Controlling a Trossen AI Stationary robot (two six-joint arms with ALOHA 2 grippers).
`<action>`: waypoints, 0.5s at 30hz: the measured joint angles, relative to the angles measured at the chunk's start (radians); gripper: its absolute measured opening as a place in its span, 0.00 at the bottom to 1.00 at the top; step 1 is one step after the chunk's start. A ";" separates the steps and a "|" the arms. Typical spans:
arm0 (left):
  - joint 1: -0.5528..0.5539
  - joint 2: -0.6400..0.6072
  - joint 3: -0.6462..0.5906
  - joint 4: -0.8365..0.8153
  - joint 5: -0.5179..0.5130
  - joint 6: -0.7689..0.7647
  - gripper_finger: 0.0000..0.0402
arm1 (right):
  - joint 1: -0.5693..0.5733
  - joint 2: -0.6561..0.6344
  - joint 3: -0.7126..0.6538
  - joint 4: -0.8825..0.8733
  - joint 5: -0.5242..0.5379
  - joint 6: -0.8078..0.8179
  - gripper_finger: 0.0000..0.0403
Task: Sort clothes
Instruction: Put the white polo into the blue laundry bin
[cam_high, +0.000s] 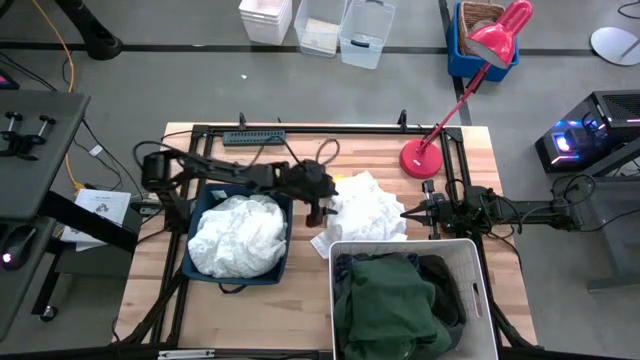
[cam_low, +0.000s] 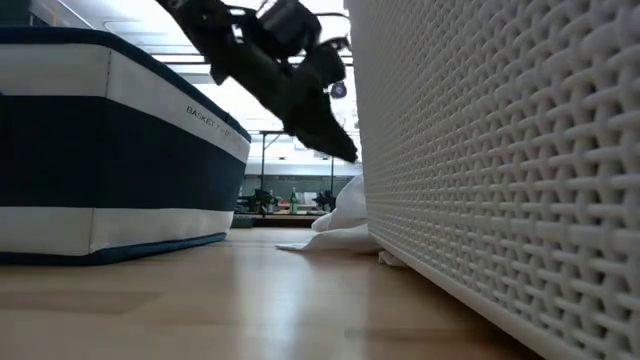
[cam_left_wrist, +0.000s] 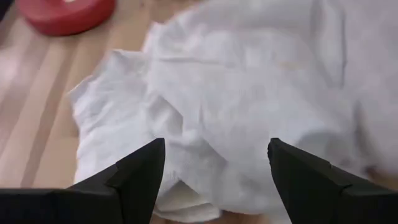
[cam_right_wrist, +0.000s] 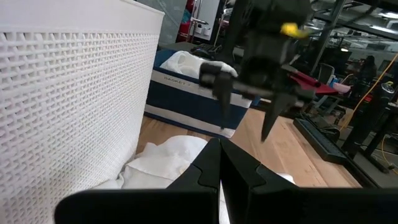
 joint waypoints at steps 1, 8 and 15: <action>-0.005 0.022 0.003 0.008 -0.002 0.046 0.67 | 0.000 0.000 0.000 0.000 0.000 0.000 0.00; -0.045 0.182 0.072 0.099 -0.044 0.234 0.67 | 0.000 0.000 0.000 0.000 0.000 0.000 0.00; -0.065 0.297 0.114 0.065 -0.052 0.178 0.61 | 0.000 0.000 0.000 0.000 0.000 0.000 0.00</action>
